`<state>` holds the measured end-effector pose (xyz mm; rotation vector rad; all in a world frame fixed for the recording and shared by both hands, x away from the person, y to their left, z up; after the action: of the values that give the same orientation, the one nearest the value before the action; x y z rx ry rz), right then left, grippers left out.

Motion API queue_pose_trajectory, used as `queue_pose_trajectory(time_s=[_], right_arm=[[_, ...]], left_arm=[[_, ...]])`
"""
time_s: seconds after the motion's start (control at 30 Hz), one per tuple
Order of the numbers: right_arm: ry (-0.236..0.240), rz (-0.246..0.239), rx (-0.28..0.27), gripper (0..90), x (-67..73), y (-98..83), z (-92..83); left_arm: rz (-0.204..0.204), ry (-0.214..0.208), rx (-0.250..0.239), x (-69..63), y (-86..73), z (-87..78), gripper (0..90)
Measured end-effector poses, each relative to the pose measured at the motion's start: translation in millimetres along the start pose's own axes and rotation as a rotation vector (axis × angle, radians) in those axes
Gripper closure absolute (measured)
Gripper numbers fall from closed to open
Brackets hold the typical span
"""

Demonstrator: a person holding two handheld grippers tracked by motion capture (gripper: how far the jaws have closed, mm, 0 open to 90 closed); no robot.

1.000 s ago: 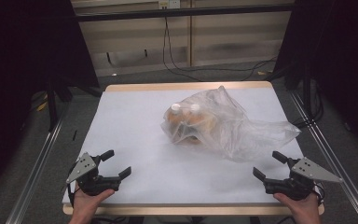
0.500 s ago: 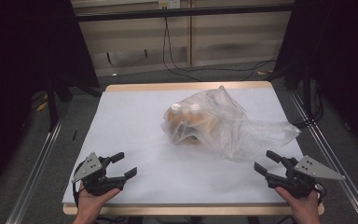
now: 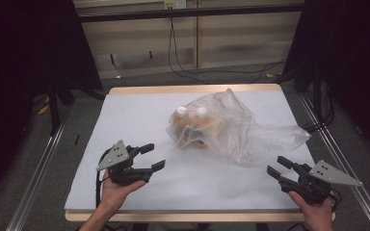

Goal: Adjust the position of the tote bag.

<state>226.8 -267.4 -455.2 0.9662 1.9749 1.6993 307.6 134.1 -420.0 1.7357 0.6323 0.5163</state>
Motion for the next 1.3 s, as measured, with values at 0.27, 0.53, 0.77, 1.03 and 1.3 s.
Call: queue_pose_trajectory(time_s=[0.27,0.53,0.77,1.03,1.3], right_arm=[[-0.007,0.008,-0.003,44.3,-4.3,2.3,-4.7],[-0.032,0.027,-0.009,40.7,-5.4,3.8,-11.5],[-0.044,0.031,0.019,39.6,-9.2,0.8,-10.8],[-0.059,0.047,0.012,35.5,-13.6,-0.1,-14.4],[-0.081,0.076,0.031,29.2,-21.4,-4.9,-14.5]], left_arm=[[0.002,-0.085,-0.009,-16.6,27.7,32.9,36.7],[0.049,-0.165,-0.026,-37.7,58.2,61.5,40.4],[0.069,-0.184,-0.027,-42.7,83.6,89.5,39.5],[0.115,-0.213,0.004,-49.3,105.6,122.0,37.0],[0.155,-0.201,0.117,-44.5,88.1,151.9,23.2]])
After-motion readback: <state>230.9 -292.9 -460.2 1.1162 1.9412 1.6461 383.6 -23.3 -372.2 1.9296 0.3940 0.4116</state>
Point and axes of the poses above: each handheld gripper's, and its own axes: z roughly forward along the jaws, y roughly out of its top, x roughly to its left, the point moved 6 cm from there along z, roughly forward along the jaws, and after that the axes turned 14 degrees about y, right-handed, at the moved point
